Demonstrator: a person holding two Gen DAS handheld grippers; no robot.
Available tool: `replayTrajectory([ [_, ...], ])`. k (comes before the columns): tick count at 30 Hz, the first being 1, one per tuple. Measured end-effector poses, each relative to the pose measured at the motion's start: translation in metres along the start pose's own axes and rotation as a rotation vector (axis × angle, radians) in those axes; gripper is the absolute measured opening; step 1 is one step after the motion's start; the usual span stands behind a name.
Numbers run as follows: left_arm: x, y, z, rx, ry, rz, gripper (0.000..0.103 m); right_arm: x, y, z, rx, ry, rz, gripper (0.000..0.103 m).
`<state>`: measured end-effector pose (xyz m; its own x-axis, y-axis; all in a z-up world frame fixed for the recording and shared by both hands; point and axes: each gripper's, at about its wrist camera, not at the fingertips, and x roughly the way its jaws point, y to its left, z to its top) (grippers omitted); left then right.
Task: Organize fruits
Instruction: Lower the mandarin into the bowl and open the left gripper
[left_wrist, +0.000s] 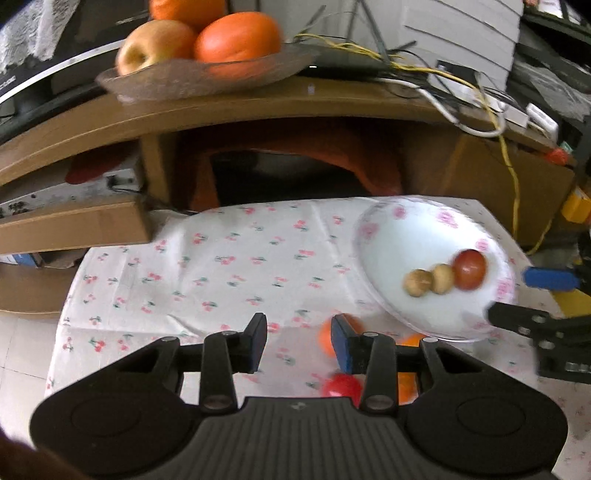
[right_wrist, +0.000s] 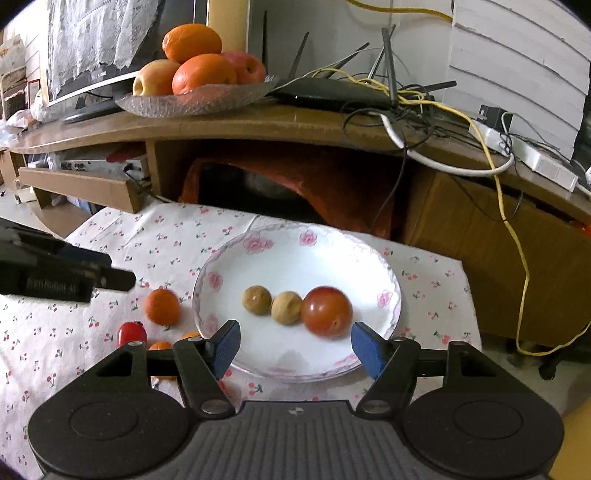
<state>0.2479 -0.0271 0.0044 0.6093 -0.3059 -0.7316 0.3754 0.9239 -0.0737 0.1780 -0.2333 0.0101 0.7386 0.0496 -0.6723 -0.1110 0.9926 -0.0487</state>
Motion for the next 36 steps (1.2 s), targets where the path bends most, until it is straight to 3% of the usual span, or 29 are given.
replayTrajectory([
  [2,0.005,0.006,-0.002,0.023,-0.014,0.017,0.044,0.005,0.002,0.001,-0.004,0.009,0.004,0.066],
  [5,0.016,0.003,-0.005,0.028,0.011,-0.053,0.044,0.011,0.006,0.000,-0.014,0.021,0.014,0.066],
  [11,0.031,-0.033,-0.008,0.170,0.024,-0.121,0.047,0.012,0.014,-0.007,-0.057,0.048,0.040,0.066],
  [15,0.042,-0.050,-0.016,0.221,0.060,-0.132,0.040,0.009,0.016,-0.011,-0.071,0.060,0.059,0.066],
  [21,0.043,-0.053,-0.015,0.201,0.057,-0.133,0.034,0.007,0.017,-0.014,-0.082,0.070,0.080,0.066],
  [25,0.029,-0.049,-0.013,0.186,0.041,-0.156,0.033,0.001,0.016,-0.014,-0.088,0.071,0.117,0.056],
  [32,0.008,-0.068,0.007,0.196,-0.022,-0.214,0.033,-0.001,0.015,-0.016,-0.076,0.078,0.118,0.058],
  [36,0.019,-0.086,0.015,0.233,-0.030,-0.180,0.034,-0.001,0.017,-0.020,-0.082,0.094,0.133,0.059],
])
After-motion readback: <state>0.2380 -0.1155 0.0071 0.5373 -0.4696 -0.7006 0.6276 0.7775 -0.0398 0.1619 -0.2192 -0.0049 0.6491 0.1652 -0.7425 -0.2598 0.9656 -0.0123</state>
